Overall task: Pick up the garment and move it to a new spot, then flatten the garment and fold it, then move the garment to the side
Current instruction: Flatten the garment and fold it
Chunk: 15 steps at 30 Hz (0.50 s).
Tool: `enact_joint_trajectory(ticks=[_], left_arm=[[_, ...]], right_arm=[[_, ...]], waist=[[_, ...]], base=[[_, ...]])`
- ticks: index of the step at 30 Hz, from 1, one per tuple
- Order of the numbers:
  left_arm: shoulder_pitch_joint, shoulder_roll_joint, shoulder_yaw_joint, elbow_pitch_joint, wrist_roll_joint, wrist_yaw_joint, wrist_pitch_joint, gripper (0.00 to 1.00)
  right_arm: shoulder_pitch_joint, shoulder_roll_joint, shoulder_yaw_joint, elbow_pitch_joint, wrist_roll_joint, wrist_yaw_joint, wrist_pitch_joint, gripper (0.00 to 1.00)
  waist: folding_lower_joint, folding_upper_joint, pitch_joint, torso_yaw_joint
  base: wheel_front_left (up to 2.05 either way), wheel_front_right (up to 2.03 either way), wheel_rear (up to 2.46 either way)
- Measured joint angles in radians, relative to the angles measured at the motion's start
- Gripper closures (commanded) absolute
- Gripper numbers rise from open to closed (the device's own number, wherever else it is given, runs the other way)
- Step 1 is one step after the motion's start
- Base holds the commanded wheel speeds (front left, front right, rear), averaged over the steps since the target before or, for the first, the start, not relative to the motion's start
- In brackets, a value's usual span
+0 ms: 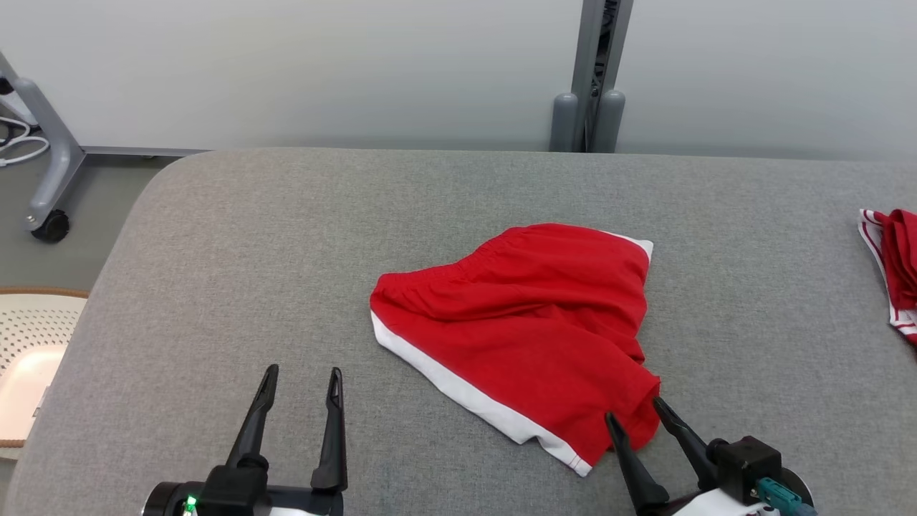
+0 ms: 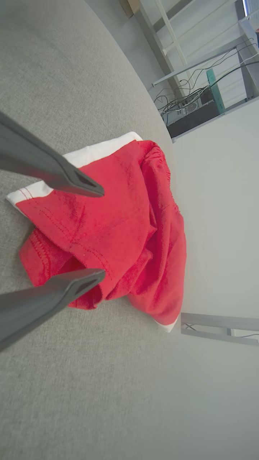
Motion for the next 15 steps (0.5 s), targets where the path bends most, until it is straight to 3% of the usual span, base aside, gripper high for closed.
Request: enact_joint_trajectory(ticks=[15], left_arm=[[0.012, -0.004, -0.026, 0.024, 0.013, -0.018, 0.000, 0.00]], right_arm=[[-0.032, 0.015, -0.041, 0.148, 0.025, 0.000, 0.000, 0.00]], waist=[[0.0000, 0.0000, -0.002, 0.062]], base=[[0.00, 0.00, 0.00]])
